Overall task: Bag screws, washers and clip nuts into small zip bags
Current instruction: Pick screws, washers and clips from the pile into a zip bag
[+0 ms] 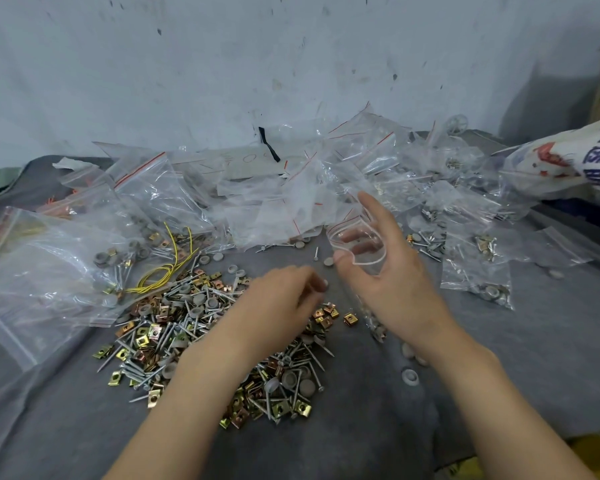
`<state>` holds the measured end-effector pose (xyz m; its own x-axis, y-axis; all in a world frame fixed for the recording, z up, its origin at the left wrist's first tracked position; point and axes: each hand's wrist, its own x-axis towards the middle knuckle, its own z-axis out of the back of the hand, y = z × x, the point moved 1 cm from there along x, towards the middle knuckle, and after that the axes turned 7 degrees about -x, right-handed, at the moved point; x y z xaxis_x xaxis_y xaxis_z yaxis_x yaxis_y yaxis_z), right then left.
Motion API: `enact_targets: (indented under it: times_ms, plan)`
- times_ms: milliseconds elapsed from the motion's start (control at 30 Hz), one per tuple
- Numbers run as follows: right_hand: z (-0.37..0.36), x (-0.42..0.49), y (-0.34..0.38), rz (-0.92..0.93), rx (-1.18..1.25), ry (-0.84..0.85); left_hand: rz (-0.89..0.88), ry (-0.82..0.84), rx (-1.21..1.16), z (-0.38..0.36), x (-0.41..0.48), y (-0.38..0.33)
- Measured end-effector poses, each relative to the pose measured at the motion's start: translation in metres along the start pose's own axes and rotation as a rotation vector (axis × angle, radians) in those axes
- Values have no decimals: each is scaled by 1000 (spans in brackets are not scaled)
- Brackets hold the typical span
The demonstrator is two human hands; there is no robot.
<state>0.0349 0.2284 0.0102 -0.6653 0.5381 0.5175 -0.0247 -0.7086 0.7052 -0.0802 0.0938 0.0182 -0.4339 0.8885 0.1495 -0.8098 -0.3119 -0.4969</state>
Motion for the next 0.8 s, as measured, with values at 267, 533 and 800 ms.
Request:
enact_targets:
  times_ms: [267,533,800]
  plan:
    - [-1,1,-4,0,-3,-6,10,146,260,-14,-2,3]
    - [0,1,-5,8,23,4,36,146,311,-18,1,-2]
    - [1,-1,-2,6,14,18,3,99,204,-18,-1,-1]
